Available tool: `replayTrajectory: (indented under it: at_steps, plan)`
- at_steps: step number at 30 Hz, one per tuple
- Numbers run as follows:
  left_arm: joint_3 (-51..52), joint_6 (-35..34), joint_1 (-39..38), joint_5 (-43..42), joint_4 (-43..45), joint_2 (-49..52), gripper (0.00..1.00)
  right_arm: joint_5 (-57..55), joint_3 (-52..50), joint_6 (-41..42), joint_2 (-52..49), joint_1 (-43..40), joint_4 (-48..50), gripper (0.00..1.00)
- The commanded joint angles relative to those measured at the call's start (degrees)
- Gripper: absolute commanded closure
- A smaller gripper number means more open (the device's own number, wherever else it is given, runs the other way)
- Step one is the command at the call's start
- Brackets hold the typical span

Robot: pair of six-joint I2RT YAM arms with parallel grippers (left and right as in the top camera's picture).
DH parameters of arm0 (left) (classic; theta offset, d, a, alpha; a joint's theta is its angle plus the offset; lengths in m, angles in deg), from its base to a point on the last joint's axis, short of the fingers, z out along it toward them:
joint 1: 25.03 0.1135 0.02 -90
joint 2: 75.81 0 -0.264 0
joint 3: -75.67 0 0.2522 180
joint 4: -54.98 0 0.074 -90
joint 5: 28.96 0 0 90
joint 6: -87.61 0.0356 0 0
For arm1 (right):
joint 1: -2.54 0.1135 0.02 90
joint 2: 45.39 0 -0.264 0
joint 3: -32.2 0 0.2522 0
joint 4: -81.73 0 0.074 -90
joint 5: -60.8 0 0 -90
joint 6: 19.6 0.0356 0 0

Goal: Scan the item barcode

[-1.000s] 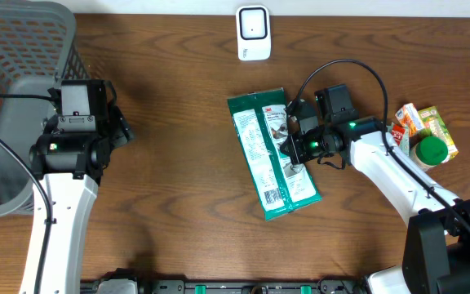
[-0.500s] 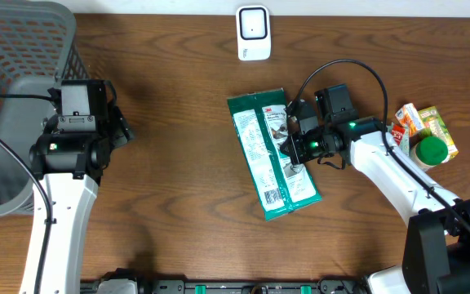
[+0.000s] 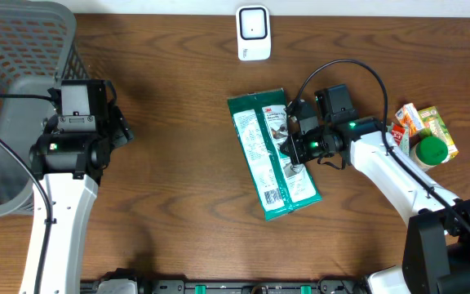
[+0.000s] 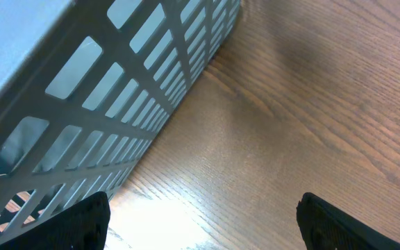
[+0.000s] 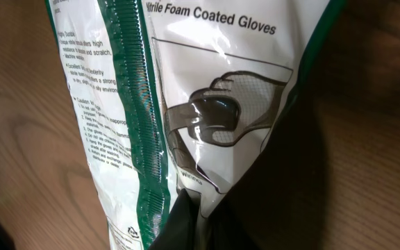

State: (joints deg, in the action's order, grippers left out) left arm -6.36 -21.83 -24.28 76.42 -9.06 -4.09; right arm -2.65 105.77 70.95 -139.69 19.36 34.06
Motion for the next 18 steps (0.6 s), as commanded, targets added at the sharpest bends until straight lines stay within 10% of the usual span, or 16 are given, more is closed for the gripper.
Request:
replayTrajectory:
  at_steps: [1, 9, 13, 18]
  plan:
    - [-0.6, 0.5, 0.3, 0.7, 0.0, -0.2, 0.13, 0.7, 0.1, -1.0, 0.1, -0.2, -0.5, 0.99]
    - [-0.6, 0.3, 0.3, -14.8, -2.1, -0.2, 0.13, 0.8, 0.1, -0.3, 0.1, -0.5, -1.2, 0.99]
    - [0.2, 3.1, -0.7, -34.9, -0.3, 0.7, 0.44, 7.6, 0.1, 2.4, 0.1, -2.2, -0.3, 0.99]
    - [0.7, 15.8, -5.1, -52.7, 0.5, 4.7, 0.47, 24.3, 0.2, 4.0, 0.1, -5.5, 1.7, 0.99]
